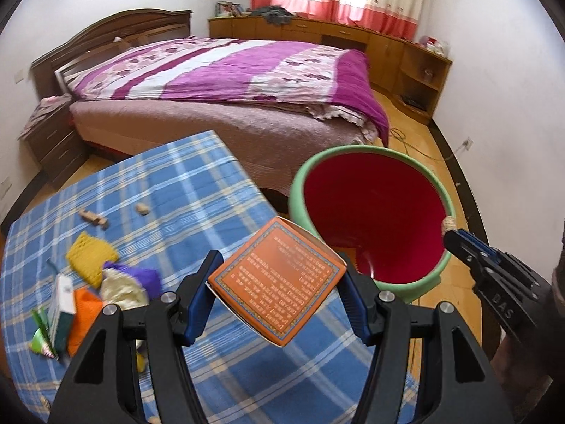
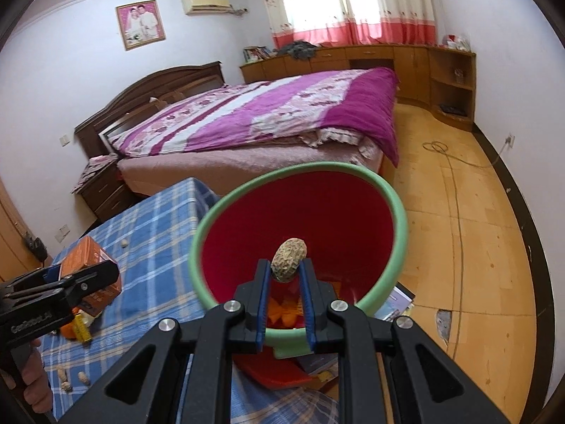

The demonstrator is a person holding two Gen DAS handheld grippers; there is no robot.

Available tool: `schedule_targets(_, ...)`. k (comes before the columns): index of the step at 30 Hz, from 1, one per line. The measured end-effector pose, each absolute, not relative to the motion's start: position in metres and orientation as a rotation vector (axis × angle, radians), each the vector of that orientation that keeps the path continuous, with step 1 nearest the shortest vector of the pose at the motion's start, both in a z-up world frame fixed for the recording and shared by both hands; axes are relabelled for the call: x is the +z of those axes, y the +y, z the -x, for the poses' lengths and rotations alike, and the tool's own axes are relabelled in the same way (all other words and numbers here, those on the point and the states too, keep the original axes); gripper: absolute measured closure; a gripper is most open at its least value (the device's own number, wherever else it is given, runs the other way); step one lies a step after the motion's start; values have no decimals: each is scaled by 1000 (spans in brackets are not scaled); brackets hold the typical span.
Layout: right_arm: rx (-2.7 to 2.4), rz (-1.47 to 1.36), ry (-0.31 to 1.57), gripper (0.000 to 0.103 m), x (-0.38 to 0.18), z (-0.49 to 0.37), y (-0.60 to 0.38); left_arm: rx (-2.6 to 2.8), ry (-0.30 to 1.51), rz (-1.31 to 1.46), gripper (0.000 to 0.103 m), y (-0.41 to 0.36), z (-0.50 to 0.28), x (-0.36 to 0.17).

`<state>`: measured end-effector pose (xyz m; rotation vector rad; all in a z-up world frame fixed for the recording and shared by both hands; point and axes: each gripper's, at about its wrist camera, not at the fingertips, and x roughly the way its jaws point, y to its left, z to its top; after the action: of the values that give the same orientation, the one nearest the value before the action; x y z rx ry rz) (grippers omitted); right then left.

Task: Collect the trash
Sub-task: 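Carry the box and peanut over the red bucket and open both tools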

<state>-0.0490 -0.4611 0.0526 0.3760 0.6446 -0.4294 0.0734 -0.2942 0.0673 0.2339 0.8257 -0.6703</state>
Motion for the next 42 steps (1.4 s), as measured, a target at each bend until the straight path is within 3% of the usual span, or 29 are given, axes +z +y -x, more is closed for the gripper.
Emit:
schedule_targets(29, -453, -381, 698, 83, 22, 33, -499, -760, 876, -297, 38, -376, -105, 32)
schedule_targets(35, -447, -404, 697, 74, 21, 36, -502, -771, 871, -294, 38, -382, -108, 32)
schedule_targets(39, -448, -413, 696, 68, 21, 37, -502, -781, 860, -269, 28, -382, -109, 34)
schedule_targets(42, -449, -421, 696, 64, 21, 38, -503, -772, 846, -271, 27, -382, -109, 37)
